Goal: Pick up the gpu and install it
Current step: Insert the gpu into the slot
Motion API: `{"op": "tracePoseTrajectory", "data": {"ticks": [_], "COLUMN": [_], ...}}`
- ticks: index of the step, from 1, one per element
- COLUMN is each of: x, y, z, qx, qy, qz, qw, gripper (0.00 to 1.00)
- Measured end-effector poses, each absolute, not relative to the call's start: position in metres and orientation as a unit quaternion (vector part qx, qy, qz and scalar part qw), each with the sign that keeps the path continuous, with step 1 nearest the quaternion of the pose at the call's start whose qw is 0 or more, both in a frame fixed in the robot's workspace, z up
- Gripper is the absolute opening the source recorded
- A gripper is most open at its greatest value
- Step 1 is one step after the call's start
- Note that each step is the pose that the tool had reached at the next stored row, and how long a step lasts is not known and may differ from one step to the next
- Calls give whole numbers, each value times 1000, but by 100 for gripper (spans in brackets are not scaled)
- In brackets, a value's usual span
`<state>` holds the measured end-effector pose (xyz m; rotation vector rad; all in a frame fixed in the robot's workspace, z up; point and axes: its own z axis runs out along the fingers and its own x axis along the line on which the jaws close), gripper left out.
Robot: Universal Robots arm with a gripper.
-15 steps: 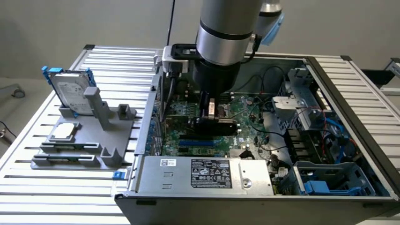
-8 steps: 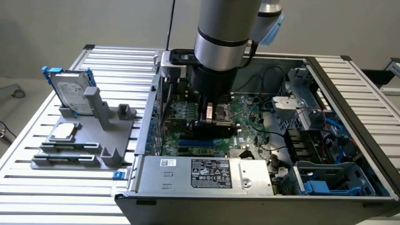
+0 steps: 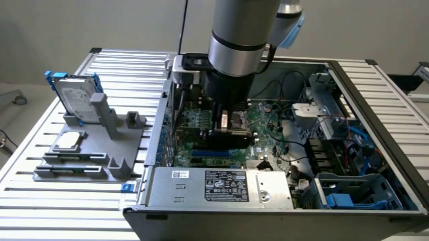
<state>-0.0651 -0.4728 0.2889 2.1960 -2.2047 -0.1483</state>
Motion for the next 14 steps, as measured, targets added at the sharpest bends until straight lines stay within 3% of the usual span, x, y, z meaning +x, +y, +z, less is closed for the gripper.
{"op": "tracePoseTrajectory", "data": {"ticks": [14], "x": [-67], "y": [-473], "z": [286], "qx": [705], "qy": [-708], "qz": [-48], "qw": [13], "gripper": [27]}}
